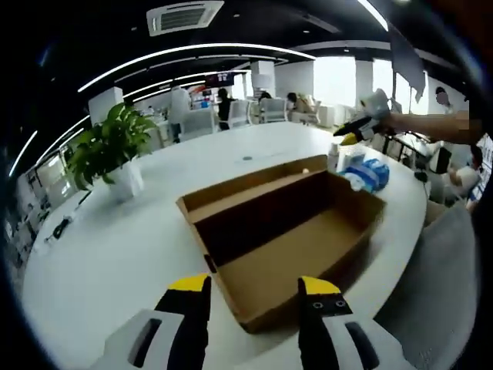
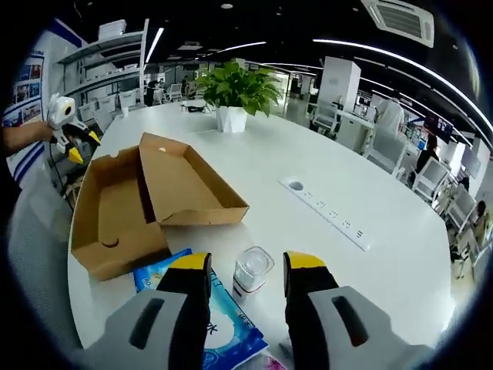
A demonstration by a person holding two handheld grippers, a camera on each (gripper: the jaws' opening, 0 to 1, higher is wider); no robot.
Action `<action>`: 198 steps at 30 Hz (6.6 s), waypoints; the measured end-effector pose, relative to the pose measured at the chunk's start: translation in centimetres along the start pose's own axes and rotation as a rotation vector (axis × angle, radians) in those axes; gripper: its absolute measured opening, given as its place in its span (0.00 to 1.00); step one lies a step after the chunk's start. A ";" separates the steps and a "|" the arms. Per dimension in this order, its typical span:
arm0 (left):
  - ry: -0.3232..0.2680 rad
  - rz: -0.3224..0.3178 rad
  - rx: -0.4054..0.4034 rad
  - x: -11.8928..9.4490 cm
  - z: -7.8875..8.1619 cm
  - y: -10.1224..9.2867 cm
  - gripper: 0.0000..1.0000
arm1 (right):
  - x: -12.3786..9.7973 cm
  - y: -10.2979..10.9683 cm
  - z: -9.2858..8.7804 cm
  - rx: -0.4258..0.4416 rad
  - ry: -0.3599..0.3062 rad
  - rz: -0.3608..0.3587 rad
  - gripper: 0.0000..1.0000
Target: Operate the shoe box by opening the lid, removing the specified soft item, and placing it in the target area until the item is outside and the box remains undamaged.
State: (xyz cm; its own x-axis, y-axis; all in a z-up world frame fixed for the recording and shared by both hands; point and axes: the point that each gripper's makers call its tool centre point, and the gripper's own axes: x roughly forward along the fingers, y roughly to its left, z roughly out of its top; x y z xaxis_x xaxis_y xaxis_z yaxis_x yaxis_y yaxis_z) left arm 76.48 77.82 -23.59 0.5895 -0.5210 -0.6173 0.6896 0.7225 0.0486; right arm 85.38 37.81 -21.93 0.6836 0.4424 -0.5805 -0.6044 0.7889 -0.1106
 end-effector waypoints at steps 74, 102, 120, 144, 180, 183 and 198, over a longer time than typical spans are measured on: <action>0.167 0.249 -0.466 1.7 -4.3 2.0 0.03 | 13.1 3.2 0.7 0.384 0.308 -0.041 0.19; 0.168 0.232 -0.463 1.9 -4.3 2.2 0.03 | 14.4 2.7 0.3 0.455 0.360 -0.151 0.06; 0.161 0.237 -0.467 1.8 -4.3 2.2 0.03 | 13.0 2.4 2.4 0.442 0.264 -0.200 0.05; 0.159 0.240 -0.456 1.8 -4.3 2.2 0.03 | 9.1 2.5 5.9 0.510 0.086 -0.240 0.01; 0.147 0.236 -0.449 1.9 -4.2 2.1 0.03 | 3.1 5.5 9.2 0.462 -0.109 -0.255 0.00; 0.146 0.236 -0.448 1.9 -4.3 2.3 0.03 | 2.9 6.0 9.3 0.452 -0.121 -0.260 0.00; 0.140 0.233 -0.439 1.9 -4.2 2.3 0.03 | 0.8 8.0 9.1 0.422 -0.153 -0.260 0.00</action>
State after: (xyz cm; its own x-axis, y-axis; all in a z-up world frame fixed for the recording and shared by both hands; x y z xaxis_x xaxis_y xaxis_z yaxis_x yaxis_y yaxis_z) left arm 77.46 80.40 -27.96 0.6234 -0.2798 -0.7301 0.2875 0.9504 -0.1187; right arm 84.80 48.37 -15.95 0.8603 0.2418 -0.4489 -0.2110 0.9703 0.1183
